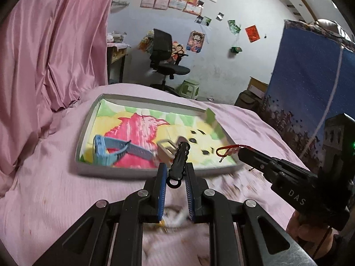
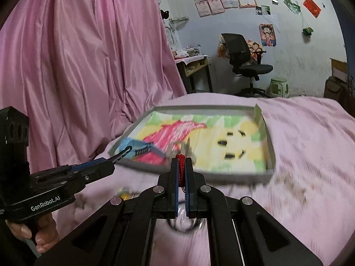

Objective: Organize jewelry
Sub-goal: 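Lift the hair clip and red bracelet and lower them into the tray, then open both tools and withdraw them from the tray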

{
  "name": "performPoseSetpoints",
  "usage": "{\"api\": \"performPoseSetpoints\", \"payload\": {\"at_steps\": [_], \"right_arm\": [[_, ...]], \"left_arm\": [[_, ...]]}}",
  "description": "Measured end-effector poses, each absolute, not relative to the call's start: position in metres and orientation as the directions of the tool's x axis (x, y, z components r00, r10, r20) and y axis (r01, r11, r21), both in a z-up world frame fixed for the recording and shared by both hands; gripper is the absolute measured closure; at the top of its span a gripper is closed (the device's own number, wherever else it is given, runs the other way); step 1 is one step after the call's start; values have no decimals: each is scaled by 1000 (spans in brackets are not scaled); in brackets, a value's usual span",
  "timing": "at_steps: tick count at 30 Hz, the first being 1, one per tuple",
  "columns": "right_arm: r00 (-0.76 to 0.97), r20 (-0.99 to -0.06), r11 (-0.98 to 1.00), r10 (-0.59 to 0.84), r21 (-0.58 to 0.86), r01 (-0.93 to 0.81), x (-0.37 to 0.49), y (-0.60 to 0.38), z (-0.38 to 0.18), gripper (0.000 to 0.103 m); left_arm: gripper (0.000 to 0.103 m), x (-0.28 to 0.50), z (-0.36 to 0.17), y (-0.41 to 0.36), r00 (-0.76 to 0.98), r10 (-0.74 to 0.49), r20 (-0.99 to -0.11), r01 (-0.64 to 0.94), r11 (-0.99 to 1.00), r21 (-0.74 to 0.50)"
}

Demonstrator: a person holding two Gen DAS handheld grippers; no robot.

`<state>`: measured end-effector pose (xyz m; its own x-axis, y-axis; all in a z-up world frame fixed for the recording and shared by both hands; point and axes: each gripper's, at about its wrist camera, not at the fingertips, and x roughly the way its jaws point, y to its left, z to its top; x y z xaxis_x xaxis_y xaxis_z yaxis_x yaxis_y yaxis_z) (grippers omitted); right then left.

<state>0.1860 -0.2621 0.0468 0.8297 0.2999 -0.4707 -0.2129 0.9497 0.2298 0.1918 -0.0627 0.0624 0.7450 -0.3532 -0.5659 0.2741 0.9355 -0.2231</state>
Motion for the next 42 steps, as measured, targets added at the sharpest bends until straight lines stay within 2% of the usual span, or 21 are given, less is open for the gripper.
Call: {"api": "performPoseSetpoints", "payload": {"at_steps": [8,17,26,28,29,30,32,35,36,41,42], "right_arm": [[792,-534,951,296,242,-192,245,-261,26,98],[719,-627,951,299,261,-167,272,-257,-4,98],[684,-667,953,296,255,-164,276,-254,-15,98],[691,-664,956,286,246,-159,273,-254,-14,94],[695,-661,957,283,243,-158,271,-256,-13,87],[701,-656,958,279,241,-156,269,-257,-12,75],[718,-640,959,273,239,-153,263,-260,-8,65],[750,-609,962,259,230,-145,251,-264,-1,65],[762,-596,963,254,228,-143,246,-265,2,65],[819,-527,969,228,205,-138,221,-270,17,48],[831,-510,970,223,203,-136,215,-271,20,44]], "left_arm": [[87,257,44,-60,673,-304,-675,224,953,-205],[87,288,21,-60,560,-282,-779,162,960,-231],[87,282,20,-62,586,-255,-769,162,967,-197],[86,279,21,-60,597,-264,-757,163,965,-207],[86,276,22,-58,604,-266,-751,161,964,-211],[85,275,23,-56,609,-267,-747,161,964,-214],[79,268,26,-53,629,-267,-730,158,963,-216],[57,257,31,-48,666,-260,-700,156,965,-210],[46,253,33,-47,680,-256,-687,156,966,-206],[41,228,44,-45,749,-239,-618,173,971,-166],[37,224,45,-44,758,-236,-608,172,971,-163]]}}
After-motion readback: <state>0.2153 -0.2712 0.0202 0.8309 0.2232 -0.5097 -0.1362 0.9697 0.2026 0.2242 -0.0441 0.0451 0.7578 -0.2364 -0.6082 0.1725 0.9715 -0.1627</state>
